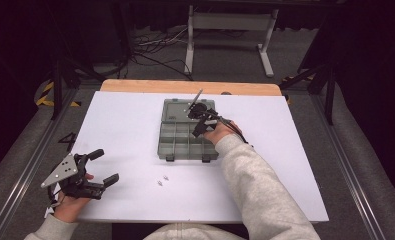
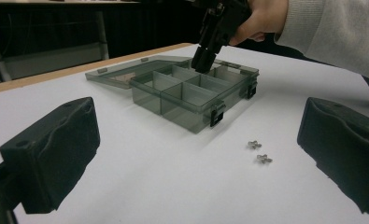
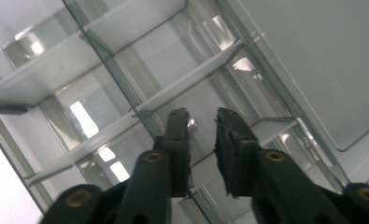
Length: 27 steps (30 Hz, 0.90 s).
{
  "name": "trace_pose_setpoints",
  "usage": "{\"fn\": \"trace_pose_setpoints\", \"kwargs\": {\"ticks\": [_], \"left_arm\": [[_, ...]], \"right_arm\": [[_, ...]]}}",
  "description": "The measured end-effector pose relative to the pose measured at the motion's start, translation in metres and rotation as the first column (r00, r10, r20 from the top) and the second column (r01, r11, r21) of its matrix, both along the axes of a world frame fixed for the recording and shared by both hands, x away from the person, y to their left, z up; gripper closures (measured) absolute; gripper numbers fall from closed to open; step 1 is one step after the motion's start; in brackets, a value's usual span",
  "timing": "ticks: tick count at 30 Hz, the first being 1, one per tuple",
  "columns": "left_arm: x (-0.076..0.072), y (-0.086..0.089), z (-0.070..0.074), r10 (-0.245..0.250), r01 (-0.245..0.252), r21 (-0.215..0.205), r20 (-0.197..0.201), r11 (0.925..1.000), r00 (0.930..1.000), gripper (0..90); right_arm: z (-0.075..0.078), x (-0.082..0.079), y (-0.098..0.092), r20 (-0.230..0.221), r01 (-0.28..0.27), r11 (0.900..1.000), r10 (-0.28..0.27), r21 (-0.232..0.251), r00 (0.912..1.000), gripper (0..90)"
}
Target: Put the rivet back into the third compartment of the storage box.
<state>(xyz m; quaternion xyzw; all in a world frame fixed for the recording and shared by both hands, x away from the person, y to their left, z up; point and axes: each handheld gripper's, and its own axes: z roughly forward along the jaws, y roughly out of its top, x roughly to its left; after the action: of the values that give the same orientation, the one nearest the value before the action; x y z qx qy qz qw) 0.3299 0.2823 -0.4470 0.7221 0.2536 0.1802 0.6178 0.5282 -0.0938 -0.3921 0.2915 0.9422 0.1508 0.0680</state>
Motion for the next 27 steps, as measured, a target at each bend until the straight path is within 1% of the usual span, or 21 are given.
{"fn": "trace_pose_setpoints", "kwargs": {"ticks": [1, 2, 3, 5, 6, 7, 9, 10, 13, 14, 17, 18, 21, 23, 24, 25, 26, 27], "left_arm": [[0.0, 0.0, 0.0, 0.0, 0.0, 0.0, 0.0, 1.0, 1.0, 0.0], [0.0, 0.0, 0.0, 0.0, 0.0, 0.0, 0.0, 1.0, 1.0, 0.0], [0.0, 0.0, 0.0, -0.001, 0.001, 0.0, 0.0, 1.0, 1.0, 0.0], [0.0, 0.0, 0.0, -0.001, 0.001, -0.001, 0.0, 1.0, 1.0, 0.0], [0.0, 0.0, 0.0, -0.004, 0.004, 0.003, 0.0, 1.0, 1.0, 0.0], [0.0, 0.0, 0.0, -0.002, 0.002, 0.002, -0.001, 1.0, 1.0, 0.0], [0.001, 0.0, 0.0, -0.004, 0.004, 0.007, 0.003, 1.0, 1.0, 0.0], [0.0, 0.0, 0.0, -0.005, 0.005, 0.008, 0.0, 1.0, 1.0, 0.0], [0.0, 0.0, 0.0, -0.006, 0.006, 0.012, -0.002, 0.9999, 1.0, 0.0], [0.001, 0.0, 0.0, -0.006, 0.006, 0.012, -0.002, 0.9999, 1.0, 0.0], [0.001, 0.0, 0.0, -0.005, 0.005, 0.01, -0.001, 0.9999, 1.0, 0.0], [0.001, 0.0, 0.0, -0.005, 0.005, 0.01, -0.001, 0.9999, 1.0, 0.0], [0.001, 0.0, 0.0, -0.005, 0.005, 0.01, -0.002, 0.9999, 1.0, 0.0], [0.001, 0.0, 0.0, -0.005, 0.005, 0.009, -0.002, 0.9999, 1.0, 0.0], [0.001, 0.0, 0.0, -0.005, 0.005, 0.009, -0.002, 0.9999, 1.0, 0.0], [0.001, 0.0, 0.0, -0.004, 0.004, 0.008, -0.001, 1.0, 1.0, 0.0], [0.001, 0.0, 0.0, -0.004, 0.004, 0.01, -0.001, 0.9999, 1.0, 0.0], [0.001, 0.0, 0.0, -0.003, 0.003, 0.01, -0.001, 0.9999, 1.0, 0.0]], "right_arm": [[0.0, 0.0, 0.0, 0.0, 0.0, 1.0, 0.0, 0.0, 1.0, 71.5], [0.001, -0.001, 0.0, 0.006, 0.007, 1.0, -0.007, 0.001, 1.0, 68.8], [0.006, -0.002, 0.0, 0.03, 0.004, 1.0, -0.004, 0.012, 0.9995, 64.7], [0.009, -0.003, 0.001, 0.029, 0.004, 1.0, -0.005, 0.02, 0.9996, 63.0], [0.012, -0.005, 0.001, 0.039, 0.004, 1.0, -0.005, 0.028, 0.9992, 60.2], [0.019, -0.01, 0.003, 0.061, 0.0, 0.999, -0.003, 0.046, 0.9981, 51.3], [0.026, -0.015, 0.005, 0.078, -0.016, 0.998, 0.012, 0.056, 0.9969, 44.4], [0.026, -0.015, 0.005, 0.078, -0.016, 0.998, 0.012, 0.056, 0.9969, 44.4], [0.035, -0.025, 0.009, 0.105, -0.04, 0.997, 0.033, 0.068, 0.9939, 35.3], [0.038, -0.029, 0.01, 0.108, -0.055, 0.996, 0.047, 0.075, 0.9931, 34.1], [0.043, -0.039, 0.015, 0.111, -0.087, 0.993, 0.078, 0.075, 0.9908, 31.4], [0.046, -0.046, 0.018, 0.11, -0.11, 0.991, 0.101, 0.077, 0.9888, 31.2], [0.05, -0.056, 0.024, 0.119, -0.145, 0.986, 0.135, 0.081, 0.9837, 31.0], [0.053, -0.063, 0.028, 0.127, -0.175, 0.981, 0.163, 0.084, 0.9784, 31.0], [0.053, -0.063, 0.028, 0.127, -0.175, 0.981, 0.163, 0.084, 0.9784, 31.0], [0.056, -0.071, 0.033, 0.135, -0.208, 0.974, 0.195, 0.09, 0.9715, 31.0], [0.056, -0.071, 0.033, 0.135, -0.208, 0.974, 0.195, 0.09, 0.9715, 31.0], [0.058, -0.077, 0.038, 0.142, -0.236, 0.968, 0.222, 0.088, 0.9646, 31.0]]}}
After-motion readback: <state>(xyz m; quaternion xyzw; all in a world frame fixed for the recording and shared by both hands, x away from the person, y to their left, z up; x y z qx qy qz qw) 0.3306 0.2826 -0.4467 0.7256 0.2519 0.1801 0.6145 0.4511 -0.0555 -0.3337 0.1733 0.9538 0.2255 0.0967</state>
